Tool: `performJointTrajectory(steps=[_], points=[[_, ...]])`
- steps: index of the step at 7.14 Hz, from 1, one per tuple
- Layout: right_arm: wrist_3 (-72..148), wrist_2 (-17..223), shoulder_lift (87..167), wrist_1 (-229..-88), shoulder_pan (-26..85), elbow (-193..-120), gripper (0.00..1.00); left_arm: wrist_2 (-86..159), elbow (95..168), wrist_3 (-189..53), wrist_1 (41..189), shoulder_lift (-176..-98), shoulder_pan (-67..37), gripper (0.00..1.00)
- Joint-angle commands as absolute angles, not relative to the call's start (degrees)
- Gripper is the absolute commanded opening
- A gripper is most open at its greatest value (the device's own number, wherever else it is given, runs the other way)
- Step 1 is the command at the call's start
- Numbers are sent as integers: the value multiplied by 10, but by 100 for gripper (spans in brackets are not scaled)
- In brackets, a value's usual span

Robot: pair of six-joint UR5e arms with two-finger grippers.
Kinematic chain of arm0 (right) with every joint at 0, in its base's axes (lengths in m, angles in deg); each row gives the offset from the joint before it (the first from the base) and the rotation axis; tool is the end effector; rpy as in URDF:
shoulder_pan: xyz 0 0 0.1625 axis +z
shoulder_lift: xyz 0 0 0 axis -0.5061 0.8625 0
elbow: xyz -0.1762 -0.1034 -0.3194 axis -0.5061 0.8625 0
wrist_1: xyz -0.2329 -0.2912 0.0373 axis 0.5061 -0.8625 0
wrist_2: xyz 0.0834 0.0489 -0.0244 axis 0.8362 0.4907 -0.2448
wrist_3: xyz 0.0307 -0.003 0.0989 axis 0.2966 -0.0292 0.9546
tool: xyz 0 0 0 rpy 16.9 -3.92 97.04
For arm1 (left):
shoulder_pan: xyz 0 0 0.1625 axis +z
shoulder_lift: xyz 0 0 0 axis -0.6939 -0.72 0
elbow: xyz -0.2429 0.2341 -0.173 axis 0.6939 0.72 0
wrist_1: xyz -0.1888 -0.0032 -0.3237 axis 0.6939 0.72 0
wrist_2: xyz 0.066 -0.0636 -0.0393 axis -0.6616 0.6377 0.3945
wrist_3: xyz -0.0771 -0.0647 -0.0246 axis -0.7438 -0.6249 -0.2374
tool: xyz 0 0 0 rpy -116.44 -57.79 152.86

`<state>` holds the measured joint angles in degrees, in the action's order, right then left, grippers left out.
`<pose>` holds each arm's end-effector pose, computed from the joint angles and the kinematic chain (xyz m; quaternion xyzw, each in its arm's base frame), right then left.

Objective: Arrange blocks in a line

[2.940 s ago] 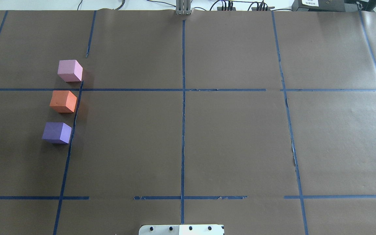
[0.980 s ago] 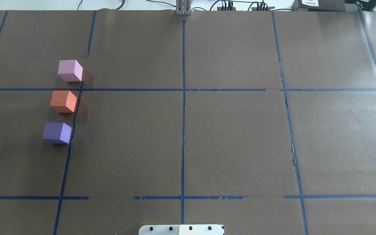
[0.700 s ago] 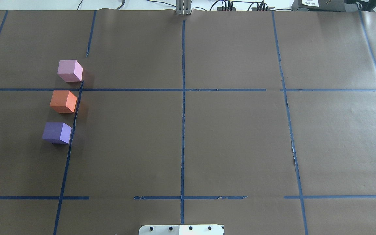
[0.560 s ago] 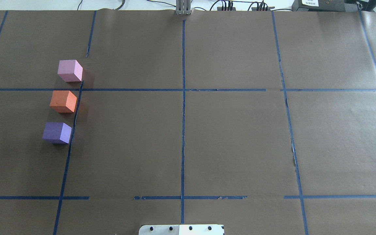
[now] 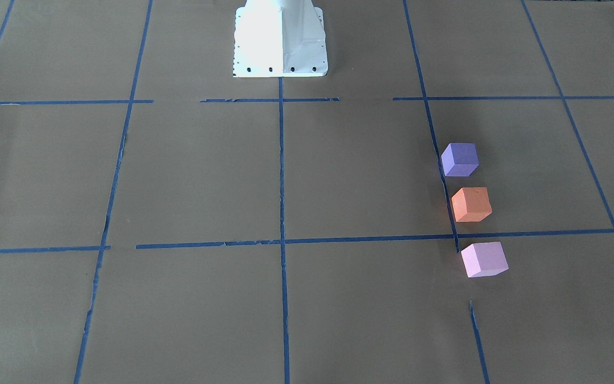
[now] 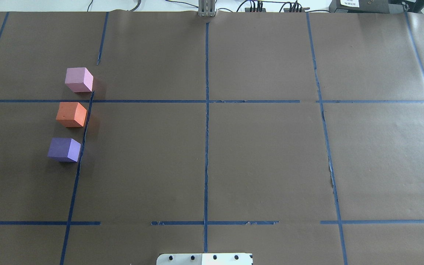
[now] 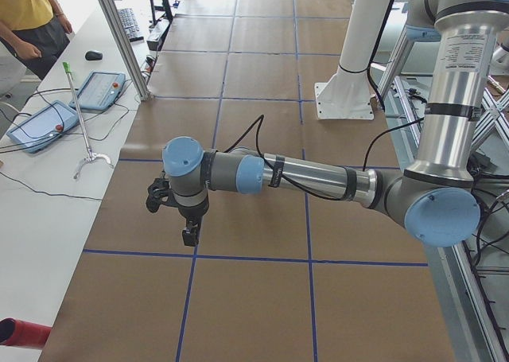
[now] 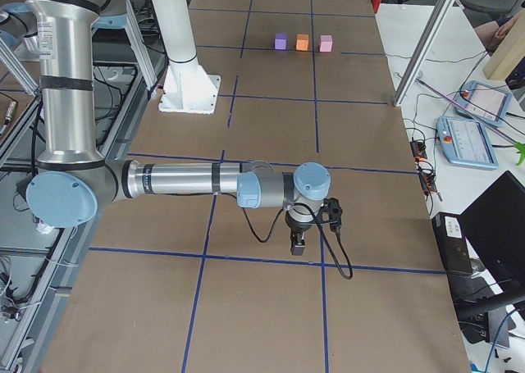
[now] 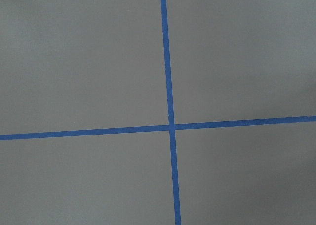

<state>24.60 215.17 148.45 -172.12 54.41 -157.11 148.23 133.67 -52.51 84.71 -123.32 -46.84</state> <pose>0.0192 -0.4491 0.5948 -0.0087 -0.3851 -0.0250 0.9225 -0.0690 -0.4912 0.5487 0.0454 0.3676 0.0166 0.9287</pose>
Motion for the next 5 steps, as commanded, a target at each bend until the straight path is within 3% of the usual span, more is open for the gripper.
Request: performJointTrajectory(steps=[1,5], points=[[246,2152,1485,-1722,544,-1571,100,1483,1337,-525,834,-1232,-468,100],[246,2152,1485,-1722,544,-1571,100,1487,1295,-486,836,-1228,-488,100]])
